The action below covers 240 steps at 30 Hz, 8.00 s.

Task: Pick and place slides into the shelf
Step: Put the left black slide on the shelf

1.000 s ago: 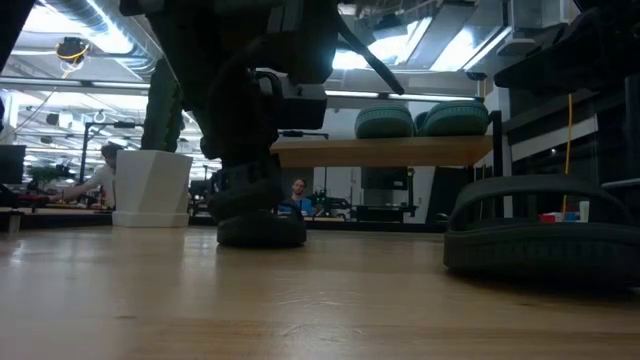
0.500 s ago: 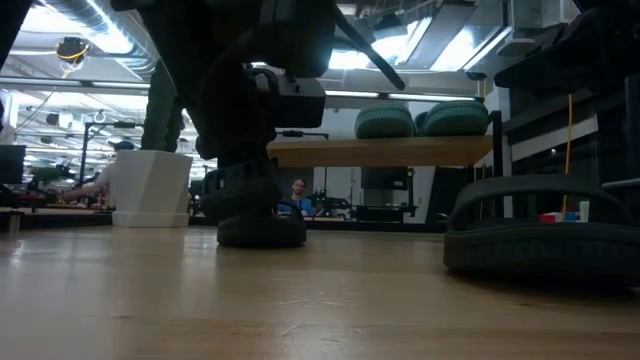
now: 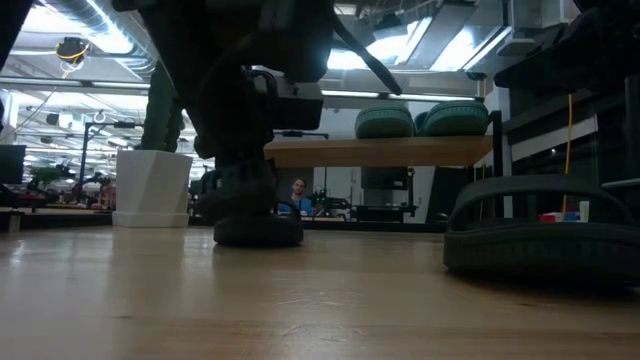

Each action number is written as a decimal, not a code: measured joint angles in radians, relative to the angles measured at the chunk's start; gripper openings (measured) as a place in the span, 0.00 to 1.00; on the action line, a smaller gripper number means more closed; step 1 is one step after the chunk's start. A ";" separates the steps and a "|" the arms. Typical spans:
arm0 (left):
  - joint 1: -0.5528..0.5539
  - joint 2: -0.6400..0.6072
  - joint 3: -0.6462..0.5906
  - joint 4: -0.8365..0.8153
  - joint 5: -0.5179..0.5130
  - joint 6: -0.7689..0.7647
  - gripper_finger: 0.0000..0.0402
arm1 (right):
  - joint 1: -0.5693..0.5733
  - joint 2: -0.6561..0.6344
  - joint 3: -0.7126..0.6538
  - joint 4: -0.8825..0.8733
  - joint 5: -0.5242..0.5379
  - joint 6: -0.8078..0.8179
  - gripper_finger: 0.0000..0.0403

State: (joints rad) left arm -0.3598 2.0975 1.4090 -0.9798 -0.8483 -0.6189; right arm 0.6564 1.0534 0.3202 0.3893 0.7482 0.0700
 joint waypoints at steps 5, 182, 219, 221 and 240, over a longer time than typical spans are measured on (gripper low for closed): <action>0.017 0.000 0.000 0.000 -0.006 -0.006 0.34 | 0.000 0.000 0.000 0.000 0.000 0.000 0.03; -0.036 -0.197 0.394 -0.591 -0.681 0.132 0.00 | 0.000 0.000 0.000 0.003 0.001 0.019 0.03; 0.120 -0.251 0.311 -0.591 -0.723 0.158 0.00 | -0.079 0.000 0.000 -0.015 0.001 -0.026 0.03; 0.125 -0.279 0.311 -0.591 -0.723 0.159 0.00 | -0.079 0.000 0.000 -0.014 0.000 -0.027 0.03; -0.078 -0.457 0.261 -0.591 -0.688 0.020 0.00 | -0.079 0.000 0.000 -0.003 0.000 -0.021 0.03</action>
State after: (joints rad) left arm -0.4378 1.6401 1.6701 -1.5707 -1.5360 -0.5985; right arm 0.5777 1.0531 0.3202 0.3866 0.7486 0.0486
